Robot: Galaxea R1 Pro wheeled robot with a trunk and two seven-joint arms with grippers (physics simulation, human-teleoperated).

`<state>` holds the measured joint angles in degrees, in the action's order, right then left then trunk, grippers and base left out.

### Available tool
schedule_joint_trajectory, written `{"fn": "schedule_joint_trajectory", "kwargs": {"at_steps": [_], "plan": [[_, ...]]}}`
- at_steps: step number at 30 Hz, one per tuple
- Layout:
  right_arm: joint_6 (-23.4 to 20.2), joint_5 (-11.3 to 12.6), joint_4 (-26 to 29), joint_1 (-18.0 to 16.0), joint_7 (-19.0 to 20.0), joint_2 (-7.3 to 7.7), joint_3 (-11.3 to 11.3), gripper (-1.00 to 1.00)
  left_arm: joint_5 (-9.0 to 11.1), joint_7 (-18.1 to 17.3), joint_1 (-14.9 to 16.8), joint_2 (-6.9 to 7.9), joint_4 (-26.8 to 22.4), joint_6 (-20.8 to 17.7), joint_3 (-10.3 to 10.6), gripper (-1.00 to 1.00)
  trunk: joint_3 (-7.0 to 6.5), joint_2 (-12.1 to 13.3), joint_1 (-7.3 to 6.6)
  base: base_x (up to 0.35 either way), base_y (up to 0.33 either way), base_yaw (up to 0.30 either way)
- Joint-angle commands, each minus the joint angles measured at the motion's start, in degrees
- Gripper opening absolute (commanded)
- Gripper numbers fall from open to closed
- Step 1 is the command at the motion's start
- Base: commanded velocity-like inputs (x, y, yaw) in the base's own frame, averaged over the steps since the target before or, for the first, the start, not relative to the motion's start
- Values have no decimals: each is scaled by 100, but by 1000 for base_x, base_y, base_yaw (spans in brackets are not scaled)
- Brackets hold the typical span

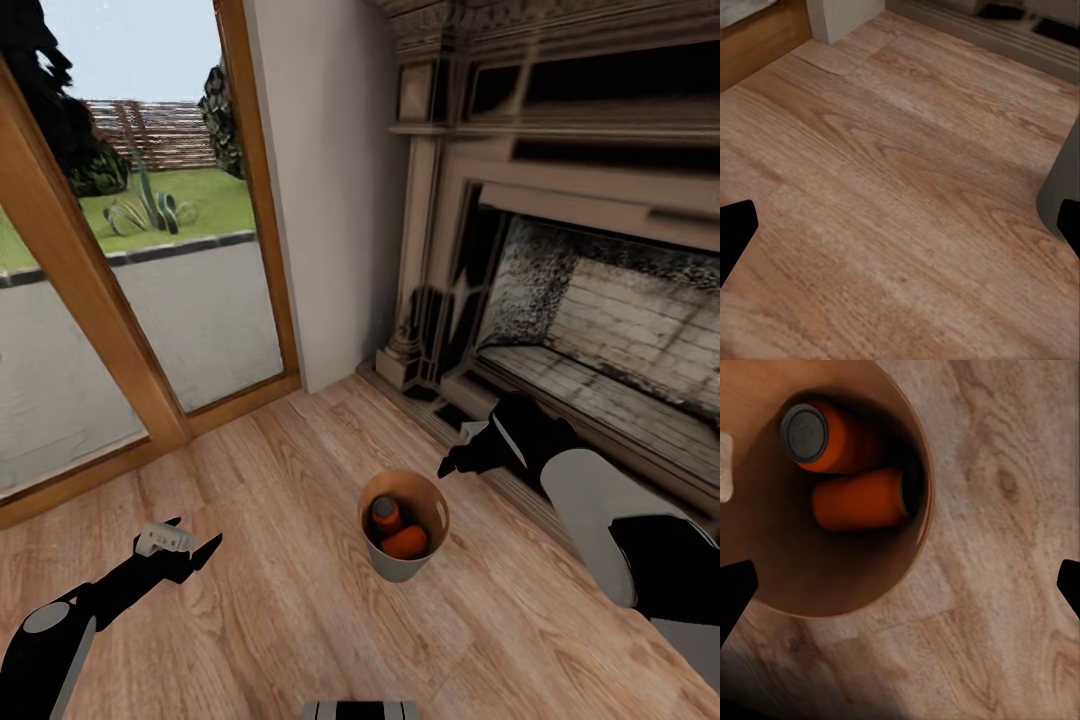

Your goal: Put the three can of soda from the living room inside the tash can in the kitchen.

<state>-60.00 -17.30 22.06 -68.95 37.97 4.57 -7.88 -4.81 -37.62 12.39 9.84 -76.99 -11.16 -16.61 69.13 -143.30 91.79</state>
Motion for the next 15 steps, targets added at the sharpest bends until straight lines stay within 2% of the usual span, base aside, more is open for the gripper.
{"fn": "schedule_joint_trajectory", "kwargs": {"at_steps": [1, 5, 15], "plan": [[0, -2, 0, 8, 0, 3, 2, 100, -1, 0, 0, 0, 0, 0, 0, 100, -23, 2, -2, 0, 0, 0], [0, -2, 0, 49, 0, 8, 5, 100, -2, 0, 0, 0, 0, 0, 0, 100, -110, 24, -21, 0, 0, 0], [0, -2, 8, 143, 0, 9, 14, 100, -3, 25, 6, 0, 0, -27, 0, 100, -289, 425, -241, 0, 0, 0]]}}
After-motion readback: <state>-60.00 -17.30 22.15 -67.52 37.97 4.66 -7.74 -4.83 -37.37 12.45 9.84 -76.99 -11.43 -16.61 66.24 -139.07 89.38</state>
